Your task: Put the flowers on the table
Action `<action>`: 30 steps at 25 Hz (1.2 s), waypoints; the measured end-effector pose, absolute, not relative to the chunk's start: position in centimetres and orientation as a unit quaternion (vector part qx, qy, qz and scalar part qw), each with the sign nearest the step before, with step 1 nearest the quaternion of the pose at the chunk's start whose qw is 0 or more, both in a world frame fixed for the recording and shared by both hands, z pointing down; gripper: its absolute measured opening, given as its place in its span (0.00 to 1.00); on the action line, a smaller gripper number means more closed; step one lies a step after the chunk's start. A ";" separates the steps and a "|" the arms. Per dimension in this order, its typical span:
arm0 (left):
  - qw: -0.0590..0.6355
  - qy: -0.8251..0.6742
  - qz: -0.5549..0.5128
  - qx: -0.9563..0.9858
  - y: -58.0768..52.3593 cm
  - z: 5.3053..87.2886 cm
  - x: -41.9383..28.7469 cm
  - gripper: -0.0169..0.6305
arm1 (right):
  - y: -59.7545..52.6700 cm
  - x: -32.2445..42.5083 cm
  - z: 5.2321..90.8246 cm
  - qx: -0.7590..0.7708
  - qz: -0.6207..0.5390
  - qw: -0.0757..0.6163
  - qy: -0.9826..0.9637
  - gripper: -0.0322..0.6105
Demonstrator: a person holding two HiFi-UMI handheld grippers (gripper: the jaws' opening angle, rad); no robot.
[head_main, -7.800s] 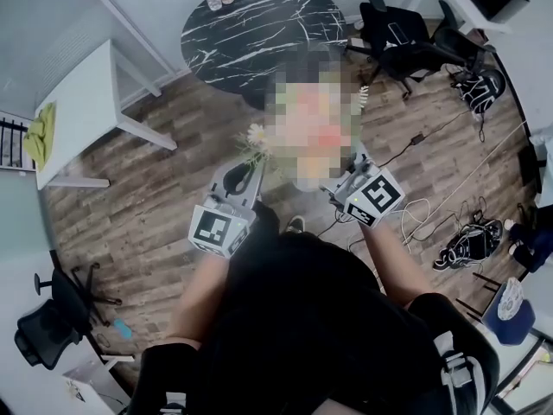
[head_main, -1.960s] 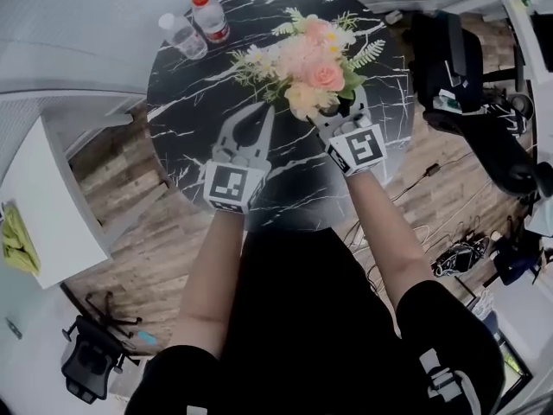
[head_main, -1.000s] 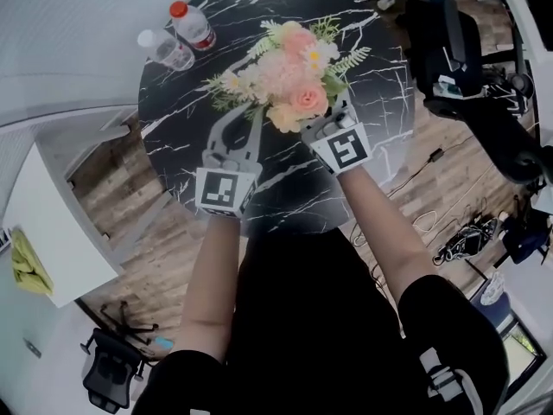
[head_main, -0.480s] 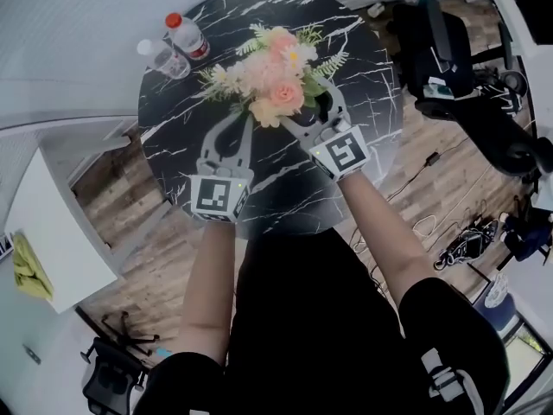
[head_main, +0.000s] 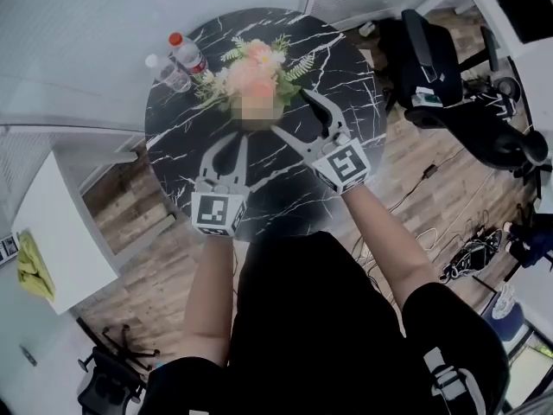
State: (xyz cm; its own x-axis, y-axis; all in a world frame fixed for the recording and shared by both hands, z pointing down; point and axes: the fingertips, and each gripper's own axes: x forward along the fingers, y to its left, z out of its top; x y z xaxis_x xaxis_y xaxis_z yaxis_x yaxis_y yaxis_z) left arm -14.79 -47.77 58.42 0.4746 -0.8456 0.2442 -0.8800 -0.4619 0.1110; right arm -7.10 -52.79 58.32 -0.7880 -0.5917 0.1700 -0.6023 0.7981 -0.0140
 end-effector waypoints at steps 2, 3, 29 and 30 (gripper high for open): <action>0.103 -0.508 0.078 0.851 -46.8 57.2 -14.4 0.05 | -51.6 -6.5 57.2 0.310 0.042 0.077 -0.947 0.58; 0.099 -0.509 0.078 0.851 -46.3 56.6 -14.1 0.05 | -51.0 -6.2 56.6 0.306 0.047 0.075 -0.948 0.58; 0.038 -0.445 0.045 0.894 -36.6 40.6 -4.2 0.04 | -37.8 0.5 41.3 0.210 0.043 0.016 -0.977 0.08; 0.038 -0.443 0.044 0.894 -36.5 40.4 -4.0 0.05 | -37.8 0.5 41.1 0.208 0.044 0.016 -0.977 0.08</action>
